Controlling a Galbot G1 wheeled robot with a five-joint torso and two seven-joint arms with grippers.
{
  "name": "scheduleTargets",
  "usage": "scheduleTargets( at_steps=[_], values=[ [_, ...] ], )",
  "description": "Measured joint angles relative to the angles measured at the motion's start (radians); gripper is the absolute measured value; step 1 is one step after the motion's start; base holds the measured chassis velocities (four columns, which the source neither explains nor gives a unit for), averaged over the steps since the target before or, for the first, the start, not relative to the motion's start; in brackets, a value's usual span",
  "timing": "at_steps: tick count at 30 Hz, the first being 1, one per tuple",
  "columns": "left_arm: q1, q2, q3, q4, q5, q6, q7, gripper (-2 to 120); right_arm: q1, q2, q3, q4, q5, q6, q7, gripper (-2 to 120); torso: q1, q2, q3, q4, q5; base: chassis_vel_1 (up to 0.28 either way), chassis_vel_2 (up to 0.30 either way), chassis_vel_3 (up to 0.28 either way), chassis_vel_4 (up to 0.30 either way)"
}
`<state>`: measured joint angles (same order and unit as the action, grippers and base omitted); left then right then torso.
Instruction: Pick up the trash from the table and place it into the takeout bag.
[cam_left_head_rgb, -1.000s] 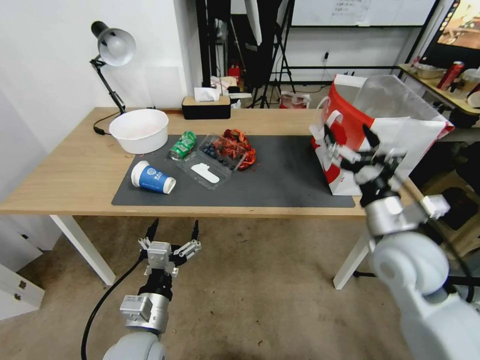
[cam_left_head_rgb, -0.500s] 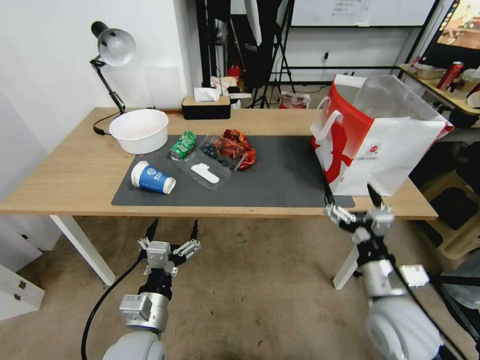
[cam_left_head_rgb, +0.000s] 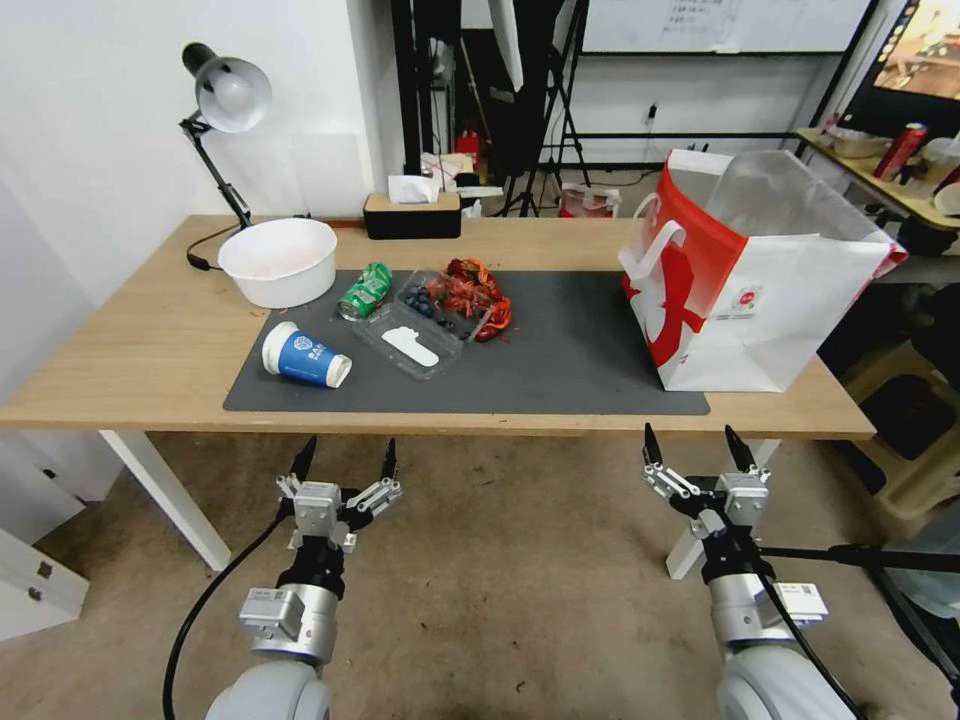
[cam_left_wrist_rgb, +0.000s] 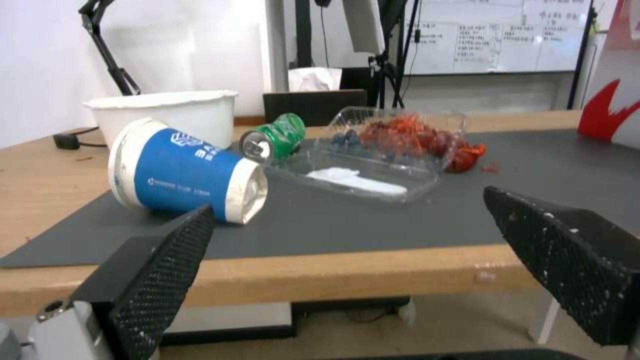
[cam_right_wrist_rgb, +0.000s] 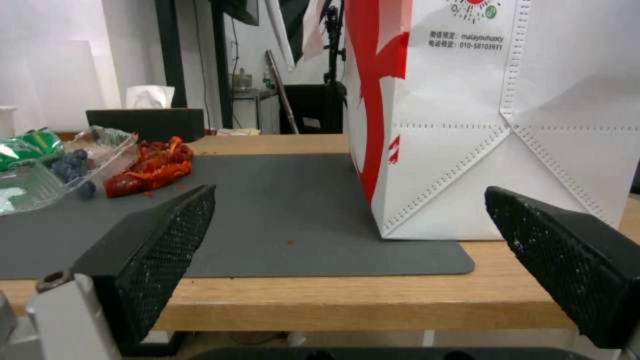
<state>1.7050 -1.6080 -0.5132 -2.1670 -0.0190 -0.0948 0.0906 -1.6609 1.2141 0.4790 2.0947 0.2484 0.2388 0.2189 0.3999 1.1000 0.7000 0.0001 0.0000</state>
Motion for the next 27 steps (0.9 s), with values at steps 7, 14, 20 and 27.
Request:
scheduleTargets(
  at_steps=[7, 14, 20, 27],
  values=[
    [-0.077, 0.035, -0.001, 0.003, -0.063, 0.065, -0.051, 100, 0.007, -0.002, -0.004, 0.004, -0.001, -0.01, 0.0, 100, 0.0, 0.0, 0.0, -0.0001, 0.0, 0.0, 0.0, 0.0, 0.0],
    [-0.189, 0.119, -0.005, 0.018, -0.217, 0.182, -0.129, 100, 0.017, -0.003, -0.006, 0.011, -0.002, -0.025, 0.0, 100, 0.0, 0.0, 0.0, -0.0001, -0.0003, 0.0, 0.0, 0.0, 0.0],
    [-0.27, 0.198, -0.002, 0.024, -0.396, 0.283, -0.226, 100, 0.02, 0.002, -0.012, 0.015, -0.01, -0.029, 0.001, 100, 0.0, 0.0, 0.0, -0.0001, -0.0002, 0.0, 0.0, 0.0, 0.0],
    [-0.365, 0.292, 0.0, 0.031, -0.648, 0.402, -0.421, 99, 0.02, 0.014, -0.023, 0.018, -0.025, -0.032, 0.005, 100, 0.0, 0.0, 0.0, -0.0001, -0.0001, 0.0, 0.0, 0.0, 0.0]
  ],
)
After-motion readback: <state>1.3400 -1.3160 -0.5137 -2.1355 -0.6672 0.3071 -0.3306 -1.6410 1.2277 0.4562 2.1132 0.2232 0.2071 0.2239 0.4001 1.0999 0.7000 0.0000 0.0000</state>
